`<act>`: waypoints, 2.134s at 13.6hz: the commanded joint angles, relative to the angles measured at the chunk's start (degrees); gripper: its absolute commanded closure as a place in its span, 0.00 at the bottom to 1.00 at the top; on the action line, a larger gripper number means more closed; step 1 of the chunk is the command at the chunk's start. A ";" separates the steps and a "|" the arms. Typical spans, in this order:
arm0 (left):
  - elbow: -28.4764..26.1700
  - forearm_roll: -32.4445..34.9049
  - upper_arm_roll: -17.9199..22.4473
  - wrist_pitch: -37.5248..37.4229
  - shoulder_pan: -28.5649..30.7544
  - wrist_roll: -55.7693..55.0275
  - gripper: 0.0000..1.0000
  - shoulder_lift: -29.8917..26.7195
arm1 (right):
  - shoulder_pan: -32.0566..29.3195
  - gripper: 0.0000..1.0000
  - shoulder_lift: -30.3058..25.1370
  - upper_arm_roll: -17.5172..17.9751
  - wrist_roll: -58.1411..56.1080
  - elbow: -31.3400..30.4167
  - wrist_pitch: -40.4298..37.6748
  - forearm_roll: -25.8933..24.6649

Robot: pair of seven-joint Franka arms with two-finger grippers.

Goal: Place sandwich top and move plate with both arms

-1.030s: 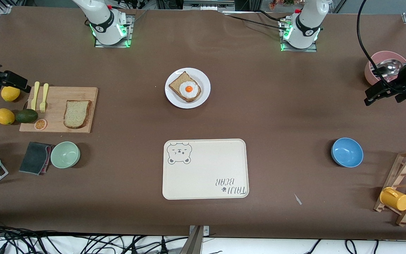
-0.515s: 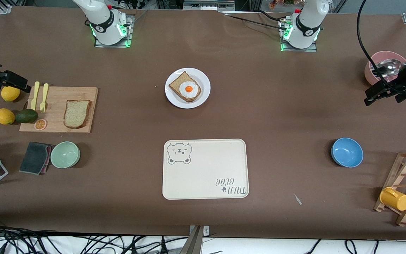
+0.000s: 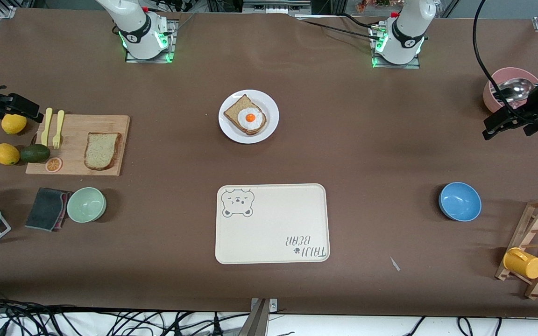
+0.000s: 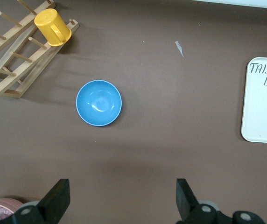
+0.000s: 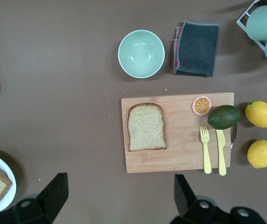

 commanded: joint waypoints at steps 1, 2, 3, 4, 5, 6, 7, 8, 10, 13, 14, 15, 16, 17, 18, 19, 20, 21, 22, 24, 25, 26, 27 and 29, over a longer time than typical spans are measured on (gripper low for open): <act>1.56 -1.46 0.17 -0.49 -0.12 0.39 0.00 0.86 | 0.02 0.00 0.35 0.51 0.49 1.01 -1.09 -0.57; 1.56 -1.46 0.17 -0.49 -0.12 0.39 0.00 0.86 | 0.02 0.00 0.44 0.51 0.84 0.92 -1.09 -0.57; 1.56 -1.46 0.25 -0.49 -0.12 0.39 0.00 0.86 | 0.02 0.00 0.62 0.51 0.75 1.01 -1.00 -0.57; 1.56 -1.46 0.26 -0.49 -0.12 0.39 0.00 0.86 | -0.15 0.00 1.23 0.42 0.67 1.01 -1.00 -0.40; 1.56 -1.46 0.26 -0.49 -0.12 0.39 0.00 0.86 | -0.15 0.00 1.84 0.42 0.49 1.01 -1.09 -0.40; 1.56 -1.46 0.17 -0.49 -0.12 0.39 0.00 0.95 | -0.15 0.00 1.76 0.34 0.32 1.01 -1.26 -0.40; 1.56 -1.46 0.25 -0.49 -0.12 0.39 0.00 0.86 | -0.15 0.00 1.85 0.42 0.05 0.92 -2.92 -0.40; 1.56 -1.46 0.17 -0.49 -0.12 0.39 0.00 0.95 | -0.15 0.00 2.81 0.34 -0.04 1.01 -4.50 -0.48; 1.56 -1.46 0.17 -0.58 -0.12 0.39 0.00 0.95 | -0.24 0.00 3.26 0.33 -0.30 1.01 -4.69 -0.49; 1.56 -1.46 0.17 -0.58 -0.12 0.39 0.00 0.95 | -0.24 0.00 3.26 0.25 -0.39 1.01 -4.17 -0.66; 1.56 -1.46 0.17 -0.58 -0.12 0.39 0.00 0.95 | -0.24 0.00 3.17 0.25 -0.56 1.01 -4.08 -0.75; 1.56 -1.46 0.25 -0.58 -0.12 0.39 0.00 0.95 | -0.24 0.00 3.17 0.33 -0.74 0.92 -3.99 -1.36; 1.56 -1.46 0.17 -0.58 -0.12 0.39 0.00 0.95 | -0.07 0.00 3.25 0.42 -0.74 0.66 -3.82 -1.97; 1.65 -1.46 0.17 -0.58 -0.12 0.39 0.00 0.95 | 0.02 0.00 3.43 0.51 -0.65 0.22 -3.38 -3.72; 1.56 -1.46 0.17 -0.58 -0.04 0.39 0.00 0.86 | 0.02 0.00 4.13 0.60 -0.57 -0.48 -2.85 -5.04; 1.56 -1.46 0.17 -0.58 -0.03 0.39 0.00 0.95 | 0.28 0.00 4.48 0.60 -0.48 -1.44 -1.28 -5.58; 1.56 -1.46 0.25 -0.58 -0.03 0.39 0.00 0.95 | 0.98 0.00 5.01 0.60 -0.13 -3.28 1.43 -6.98; 1.56 -1.46 0.17 -0.58 -0.03 0.39 0.00 0.95 | 1.34 0.00 5.10 0.60 0.22 -5.38 4.42 -9.08; 1.56 -1.46 0.25 -0.58 -0.03 0.39 0.00 0.95 | 2.56 0.01 5.19 0.60 1.01 -7.23 6.71 -10.14; 1.56 -1.46 0.17 -0.58 -0.03 0.39 0.00 0.95 | 3.98 0.01 5.54 0.60 5.65 -10.40 8.66 -13.74; 1.56 -1.46 0.17 -0.58 -0.03 0.39 0.00 0.95 | 4.41 0.05 5.63 0.69 7.24 -12.16 9.89 -13.93; 1.56 -1.46 0.25 -0.58 -0.03 0.39 0.00 0.95 | 4.59 0.07 5.80 0.69 8.39 -14.35 12.33 -14.11; 1.65 -1.46 0.17 -0.58 -0.03 0.39 0.00 0.95 | 4.68 0.10 5.98 0.60 10.40 -16.81 14.97 -14.11; 1.65 -1.46 0.17 -0.58 -0.04 0.39 0.00 0.95 | 4.77 0.26 6.76 0.60 12.70 -21.21 18.58 -14.20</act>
